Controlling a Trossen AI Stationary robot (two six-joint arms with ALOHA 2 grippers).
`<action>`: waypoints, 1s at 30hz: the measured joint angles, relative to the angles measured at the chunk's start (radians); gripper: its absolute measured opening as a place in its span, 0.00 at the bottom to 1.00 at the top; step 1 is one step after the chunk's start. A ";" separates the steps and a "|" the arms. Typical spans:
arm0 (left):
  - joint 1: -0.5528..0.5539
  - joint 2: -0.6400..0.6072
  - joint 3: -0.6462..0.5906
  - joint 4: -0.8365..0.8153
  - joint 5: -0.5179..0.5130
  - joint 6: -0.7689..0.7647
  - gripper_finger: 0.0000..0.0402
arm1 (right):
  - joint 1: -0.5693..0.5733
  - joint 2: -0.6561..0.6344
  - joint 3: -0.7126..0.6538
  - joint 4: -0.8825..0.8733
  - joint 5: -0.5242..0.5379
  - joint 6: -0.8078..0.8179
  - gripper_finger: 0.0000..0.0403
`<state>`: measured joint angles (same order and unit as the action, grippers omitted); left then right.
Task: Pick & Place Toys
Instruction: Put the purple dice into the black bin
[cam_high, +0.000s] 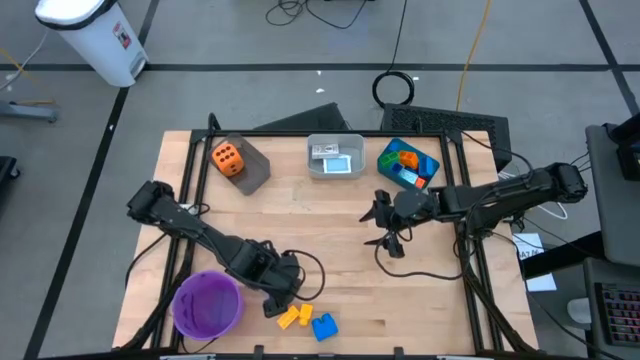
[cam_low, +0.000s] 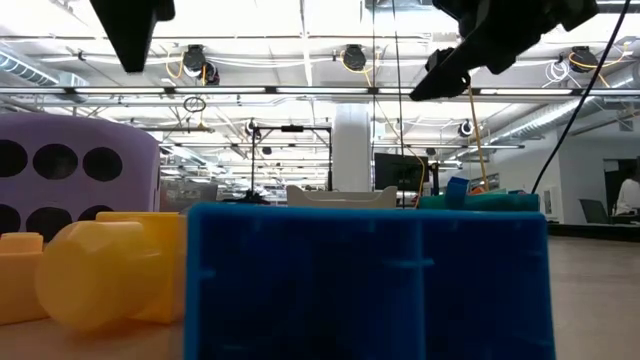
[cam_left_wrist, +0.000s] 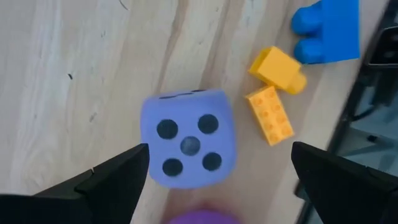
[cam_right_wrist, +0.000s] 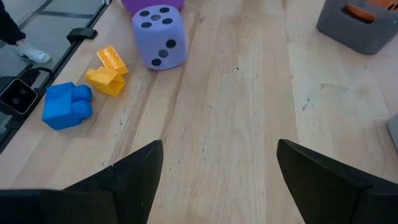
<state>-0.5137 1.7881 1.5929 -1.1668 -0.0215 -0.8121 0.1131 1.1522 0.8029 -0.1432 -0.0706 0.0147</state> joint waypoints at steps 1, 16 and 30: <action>0.000 0.008 0.000 -0.002 -0.005 0.007 0.99 | 0.000 0.000 -0.007 0.004 0.000 0.004 0.75; 0.013 0.052 -0.103 0.029 0.002 -0.070 0.99 | 0.000 0.000 -0.076 0.005 -0.008 0.059 0.75; -0.005 0.045 -0.268 0.195 0.028 -0.111 1.00 | 0.000 0.000 -0.076 0.005 -0.008 0.057 0.75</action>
<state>-0.5186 1.8332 1.3252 -0.9718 0.0067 -0.9227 0.1131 1.1526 0.7265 -0.1387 -0.0781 0.0715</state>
